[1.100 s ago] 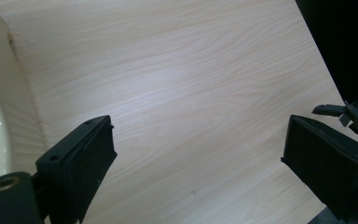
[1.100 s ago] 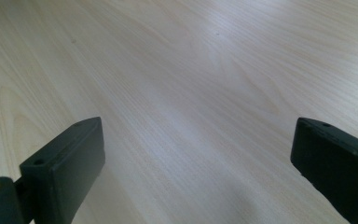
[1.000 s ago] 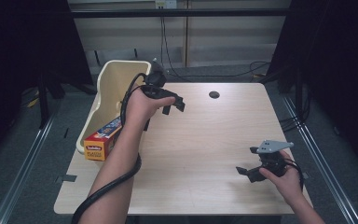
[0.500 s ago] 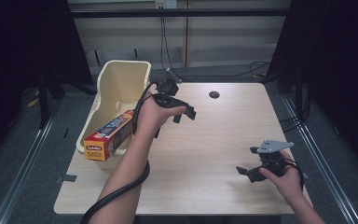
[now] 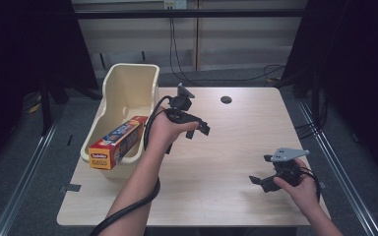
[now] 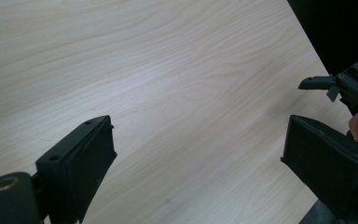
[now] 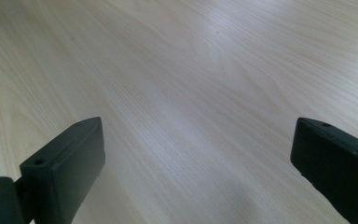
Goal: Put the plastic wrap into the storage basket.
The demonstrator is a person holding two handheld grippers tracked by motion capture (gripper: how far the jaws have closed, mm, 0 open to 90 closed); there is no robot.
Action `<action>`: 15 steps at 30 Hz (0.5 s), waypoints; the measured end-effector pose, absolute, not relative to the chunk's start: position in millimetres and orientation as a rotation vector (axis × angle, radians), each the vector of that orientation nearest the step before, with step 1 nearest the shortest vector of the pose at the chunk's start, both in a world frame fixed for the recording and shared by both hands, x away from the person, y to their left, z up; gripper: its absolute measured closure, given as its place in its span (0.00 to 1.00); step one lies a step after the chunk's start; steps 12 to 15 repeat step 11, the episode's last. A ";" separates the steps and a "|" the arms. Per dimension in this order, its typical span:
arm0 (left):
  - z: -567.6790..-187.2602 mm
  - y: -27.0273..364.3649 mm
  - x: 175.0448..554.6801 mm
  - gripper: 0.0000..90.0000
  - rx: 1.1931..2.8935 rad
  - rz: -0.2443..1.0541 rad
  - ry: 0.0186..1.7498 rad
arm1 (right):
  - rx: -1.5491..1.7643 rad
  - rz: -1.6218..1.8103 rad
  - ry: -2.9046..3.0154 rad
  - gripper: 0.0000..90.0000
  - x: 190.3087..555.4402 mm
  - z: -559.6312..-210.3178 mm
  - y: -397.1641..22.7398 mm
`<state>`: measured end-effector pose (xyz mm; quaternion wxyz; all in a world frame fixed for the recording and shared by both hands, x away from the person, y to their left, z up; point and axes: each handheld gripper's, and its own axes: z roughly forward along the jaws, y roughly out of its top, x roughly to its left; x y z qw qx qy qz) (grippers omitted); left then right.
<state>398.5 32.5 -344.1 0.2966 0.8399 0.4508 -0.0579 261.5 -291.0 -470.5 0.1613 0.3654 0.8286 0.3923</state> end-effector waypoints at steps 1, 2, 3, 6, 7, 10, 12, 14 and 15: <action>-345.9 32.8 398.2 0.10 2.232 -0.160 1.192 | 1.043 1.120 2.366 0.03 261.5 -470.5 -291.0; -349.2 31.6 396.9 0.10 2.220 -0.166 1.201 | 1.045 1.116 2.365 0.03 261.5 -470.6 -290.9; -350.2 31.7 396.7 0.10 2.230 -0.175 1.187 | 1.044 1.119 2.367 0.03 261.5 -470.7 -290.8; -354.1 28.1 394.1 0.10 2.238 -0.191 1.175 | 1.051 1.119 2.369 0.03 261.3 -470.7 -290.6; -355.5 27.5 394.0 0.10 2.238 -0.198 1.164 | 1.050 1.121 2.369 0.03 261.5 -470.7 -290.6; -358.6 26.6 393.3 0.10 2.240 -0.199 1.162 | 1.051 1.115 2.369 0.03 261.2 -470.6 -290.8; -358.6 26.6 393.3 0.10 2.240 -0.199 1.162 | 1.047 1.113 2.370 0.03 261.2 -470.7 -290.9; -358.6 26.6 393.3 0.10 2.240 -0.199 1.162 | 1.047 1.113 2.370 0.03 261.2 -470.7 -290.9; -358.6 26.6 393.3 0.10 2.240 -0.199 1.162 | 1.047 1.113 2.370 0.03 261.2 -470.7 -290.9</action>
